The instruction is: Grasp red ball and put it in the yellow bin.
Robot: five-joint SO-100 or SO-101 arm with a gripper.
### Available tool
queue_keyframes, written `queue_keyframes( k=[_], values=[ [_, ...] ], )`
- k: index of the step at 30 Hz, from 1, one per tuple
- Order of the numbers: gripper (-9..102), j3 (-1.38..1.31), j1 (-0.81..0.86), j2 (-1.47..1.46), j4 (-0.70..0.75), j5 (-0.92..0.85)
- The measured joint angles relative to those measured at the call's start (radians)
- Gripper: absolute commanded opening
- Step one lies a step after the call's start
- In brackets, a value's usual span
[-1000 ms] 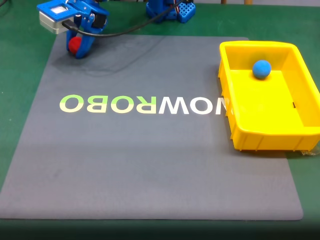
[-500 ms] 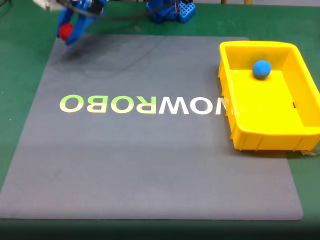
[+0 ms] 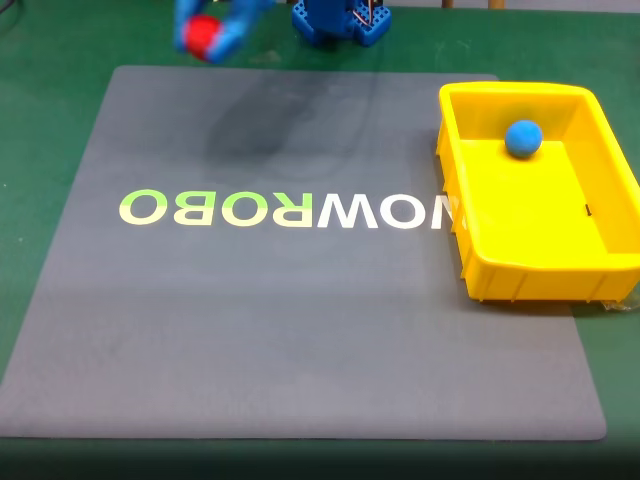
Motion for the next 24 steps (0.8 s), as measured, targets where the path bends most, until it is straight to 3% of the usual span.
queue_keyframes(
  k=[5, 17, 24],
  values=[
    [0, -0.069, -0.192, -0.049, -0.015, 0.069],
    [0, -0.202, -0.540, -0.310, -0.229, 0.100],
    [0, -0.334, -0.701, -0.466, -0.252, 0.141]
  ],
)
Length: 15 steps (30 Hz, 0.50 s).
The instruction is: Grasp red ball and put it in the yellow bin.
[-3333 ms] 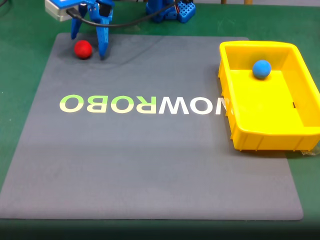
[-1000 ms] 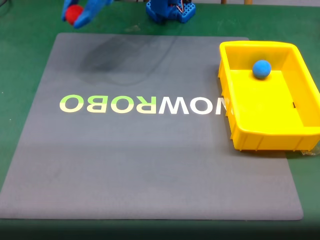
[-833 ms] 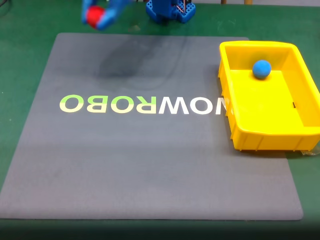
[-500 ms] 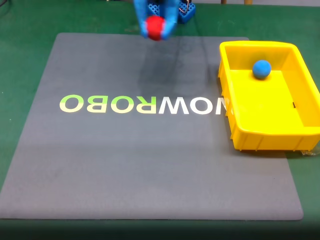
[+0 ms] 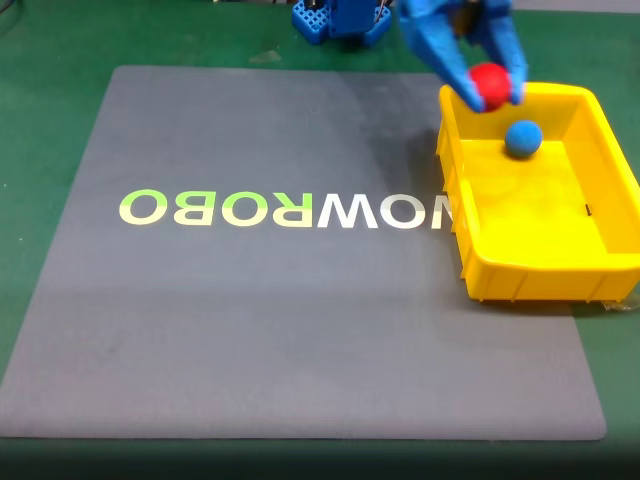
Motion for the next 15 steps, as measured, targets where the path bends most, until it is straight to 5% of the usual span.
queue_keyframes(
  k=[15],
  values=[
    [0, -0.221, -0.167, -0.344, -0.089, 0.028]
  ],
)
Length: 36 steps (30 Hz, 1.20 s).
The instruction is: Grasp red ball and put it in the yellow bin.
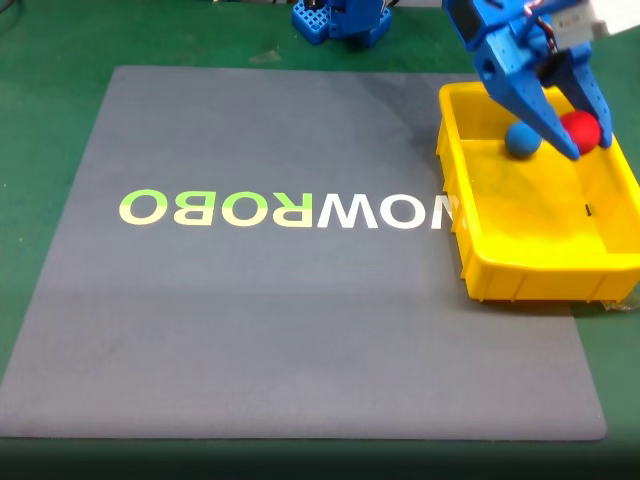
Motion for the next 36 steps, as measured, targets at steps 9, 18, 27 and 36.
queue_keyframes(
  k=[9, 18, 27, 36],
  values=[
    [20, -0.087, 0.000, -0.080, -0.008, 0.018],
    [41, -0.123, 0.002, -0.087, 0.015, 0.034],
    [42, -0.123, 0.011, -0.087, 0.031, 0.034],
    [39, -0.044, 0.028, 0.106, 0.137, 0.055]
  ],
)
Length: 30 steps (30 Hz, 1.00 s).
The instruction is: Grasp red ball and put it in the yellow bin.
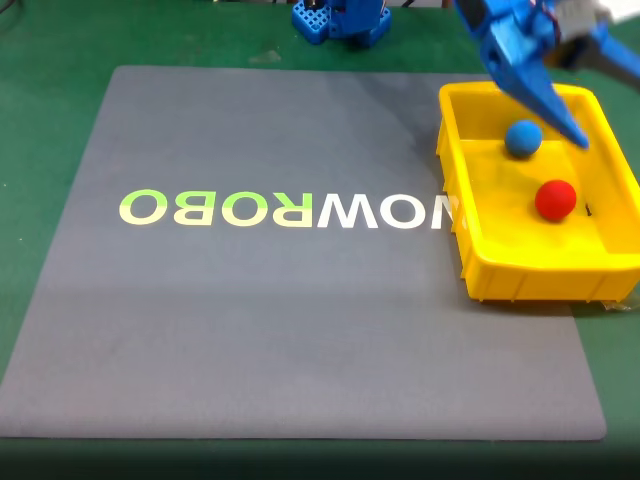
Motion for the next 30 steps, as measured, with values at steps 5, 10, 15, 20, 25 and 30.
queue_keyframes(
  k=[5, 10, 15, 20, 25, 30],
  values=[
    [30, 0.262, 0.025, 0.382, 0.132, -0.003],
    [8, 0.405, 0.114, 0.762, 0.385, -0.012],
    [0, 0.560, 0.196, 1.040, 0.549, -0.041],
    [0, 0.729, 0.225, 1.313, 0.715, -0.049],
    [0, 0.868, 0.267, 1.502, 0.822, -0.049],
    [0, 1.022, 0.322, 1.626, 0.881, -0.049]
  ],
)
